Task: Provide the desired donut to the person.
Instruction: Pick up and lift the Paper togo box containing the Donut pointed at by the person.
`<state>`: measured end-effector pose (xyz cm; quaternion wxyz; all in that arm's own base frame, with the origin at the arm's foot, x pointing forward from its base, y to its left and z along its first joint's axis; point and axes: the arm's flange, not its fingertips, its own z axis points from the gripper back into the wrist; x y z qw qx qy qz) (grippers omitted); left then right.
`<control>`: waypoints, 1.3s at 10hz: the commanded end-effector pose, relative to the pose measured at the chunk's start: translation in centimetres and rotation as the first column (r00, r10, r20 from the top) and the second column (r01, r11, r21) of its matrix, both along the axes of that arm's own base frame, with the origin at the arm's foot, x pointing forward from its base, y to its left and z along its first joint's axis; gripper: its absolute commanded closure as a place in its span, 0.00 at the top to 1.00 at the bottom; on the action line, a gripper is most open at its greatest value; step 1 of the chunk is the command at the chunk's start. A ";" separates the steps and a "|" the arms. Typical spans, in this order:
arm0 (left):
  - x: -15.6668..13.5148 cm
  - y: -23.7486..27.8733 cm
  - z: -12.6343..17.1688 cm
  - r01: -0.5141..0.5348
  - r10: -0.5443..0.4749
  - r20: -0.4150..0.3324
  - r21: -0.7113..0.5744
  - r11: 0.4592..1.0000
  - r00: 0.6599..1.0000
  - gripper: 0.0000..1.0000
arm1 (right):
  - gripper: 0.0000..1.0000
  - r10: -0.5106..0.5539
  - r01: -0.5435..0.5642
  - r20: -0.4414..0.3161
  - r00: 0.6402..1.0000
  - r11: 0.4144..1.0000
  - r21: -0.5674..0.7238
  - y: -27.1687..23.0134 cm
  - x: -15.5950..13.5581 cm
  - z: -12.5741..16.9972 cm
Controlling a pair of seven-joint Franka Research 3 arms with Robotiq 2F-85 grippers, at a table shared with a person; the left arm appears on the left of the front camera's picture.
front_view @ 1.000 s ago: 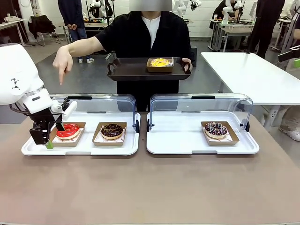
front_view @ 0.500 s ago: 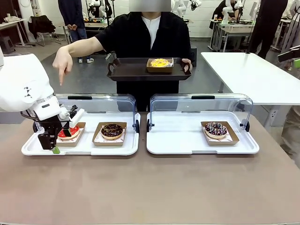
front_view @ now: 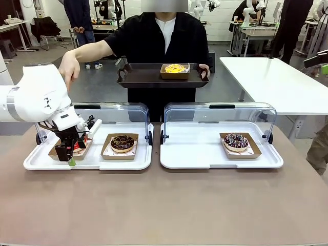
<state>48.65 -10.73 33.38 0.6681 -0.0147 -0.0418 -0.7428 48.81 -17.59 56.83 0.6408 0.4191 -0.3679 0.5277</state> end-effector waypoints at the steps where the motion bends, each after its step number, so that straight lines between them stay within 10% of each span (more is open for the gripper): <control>1: 0.6 0.0 -0.1 -0.015 0.014 0.005 0.035 0.999 1.000 1.00 | 1.00 0.002 -0.002 -0.002 1.000 1.000 0.003 0.0 0.0 -0.2; 4: 0.7 -0.1 0.0 -0.020 0.019 0.021 0.043 0.999 1.000 1.00 | 1.00 0.002 -0.002 -0.002 1.000 1.000 0.003 0.0 0.0 -0.2; 13: 0.7 0.0 -0.5 -0.002 0.001 0.022 0.063 0.998 1.000 0.17 | 1.00 0.002 -0.002 -0.002 1.000 1.000 0.003 0.0 0.0 -0.2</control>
